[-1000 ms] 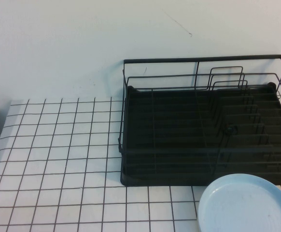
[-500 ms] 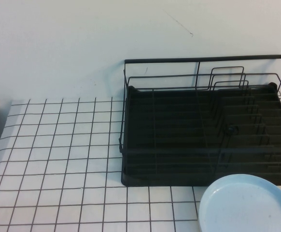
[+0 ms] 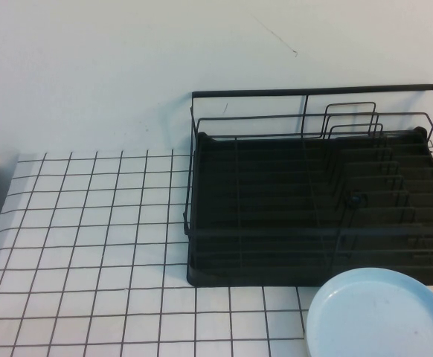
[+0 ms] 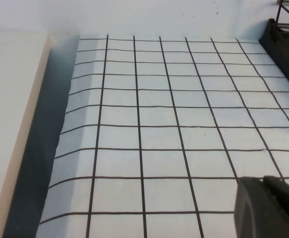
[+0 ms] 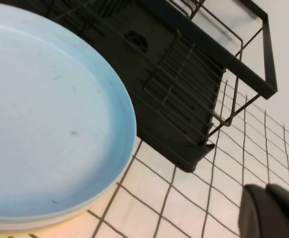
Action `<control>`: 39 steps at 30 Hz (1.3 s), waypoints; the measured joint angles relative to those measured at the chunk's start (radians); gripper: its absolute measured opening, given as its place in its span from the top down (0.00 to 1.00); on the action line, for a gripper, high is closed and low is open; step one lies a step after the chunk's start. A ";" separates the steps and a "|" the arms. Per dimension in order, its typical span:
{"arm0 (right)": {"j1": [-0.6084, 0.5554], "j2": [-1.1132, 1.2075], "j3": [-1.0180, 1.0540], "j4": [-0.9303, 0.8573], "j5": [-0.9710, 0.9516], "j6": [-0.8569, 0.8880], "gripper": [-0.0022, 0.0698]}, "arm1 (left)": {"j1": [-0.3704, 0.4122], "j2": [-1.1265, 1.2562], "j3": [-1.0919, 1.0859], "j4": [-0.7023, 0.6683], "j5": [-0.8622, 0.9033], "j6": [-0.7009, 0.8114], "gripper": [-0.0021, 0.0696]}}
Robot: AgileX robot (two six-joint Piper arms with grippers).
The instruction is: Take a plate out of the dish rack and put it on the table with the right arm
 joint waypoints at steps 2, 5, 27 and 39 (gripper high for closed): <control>0.000 0.000 0.000 -0.004 -0.002 -0.013 0.97 | 0.000 0.000 0.000 0.000 0.000 0.000 0.98; 0.000 0.000 0.000 0.000 -0.002 -0.019 0.97 | 0.000 0.000 0.000 0.000 0.000 0.000 0.98; -0.047 0.000 0.000 -0.134 0.001 0.647 0.97 | 0.000 0.000 0.000 0.000 0.000 0.000 0.98; -0.047 0.000 0.000 -0.140 0.001 0.699 0.97 | 0.000 0.000 0.000 0.000 0.000 0.005 0.98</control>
